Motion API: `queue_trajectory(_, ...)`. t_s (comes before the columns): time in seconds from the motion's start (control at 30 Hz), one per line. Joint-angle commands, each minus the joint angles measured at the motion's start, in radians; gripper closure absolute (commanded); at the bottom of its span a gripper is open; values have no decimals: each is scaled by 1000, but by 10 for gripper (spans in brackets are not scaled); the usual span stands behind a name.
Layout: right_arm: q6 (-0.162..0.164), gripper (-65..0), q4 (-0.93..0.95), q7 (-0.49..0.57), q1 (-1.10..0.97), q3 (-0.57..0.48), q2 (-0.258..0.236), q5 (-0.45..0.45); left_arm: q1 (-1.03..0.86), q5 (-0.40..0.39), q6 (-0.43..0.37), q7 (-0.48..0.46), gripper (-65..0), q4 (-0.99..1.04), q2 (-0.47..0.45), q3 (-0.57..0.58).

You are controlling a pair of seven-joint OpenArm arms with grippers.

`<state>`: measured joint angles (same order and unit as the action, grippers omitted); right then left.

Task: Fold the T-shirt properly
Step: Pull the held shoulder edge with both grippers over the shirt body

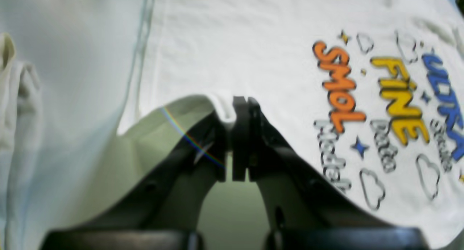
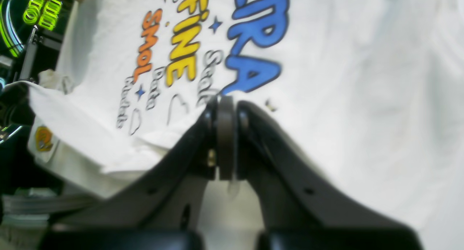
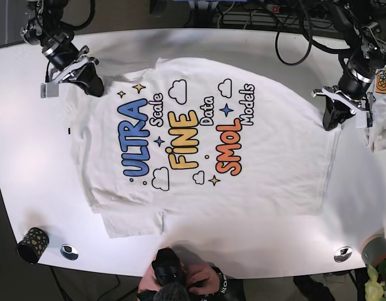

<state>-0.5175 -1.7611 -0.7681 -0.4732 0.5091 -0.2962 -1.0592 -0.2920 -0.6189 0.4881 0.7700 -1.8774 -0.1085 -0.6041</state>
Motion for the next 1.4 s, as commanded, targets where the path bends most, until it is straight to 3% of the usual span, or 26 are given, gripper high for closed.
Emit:
queue_trajectory(0.0,-10,0,39,25,47,9,-25,-26,23,-14,-1,-20,-3,20,-13,-3)
queue_trajectory(0.13,-10,0,135,25,143,-5,-41,-26,61,31,1,-20,-3,91,-33,26)
queue_trajectory(0.27,-16,0,238,25,225,-48,-93,-28,115,67,2,-20,-3,146,-36,34)
queue_trajectory(0.6,-14,0,389,25,377,-56,-122,-26,225,72,-4,-20,-3,232,-69,39)
queue_trajectory(1.07,-17,0,568,31,537,-158,-145,-22,336,72,-2,-25,-3,421,-113,42)
queue_trajectory(1.37,-10,-16,577,31,607,-154,-108,168,399,72,-1,-27,-7,542,-142,77)
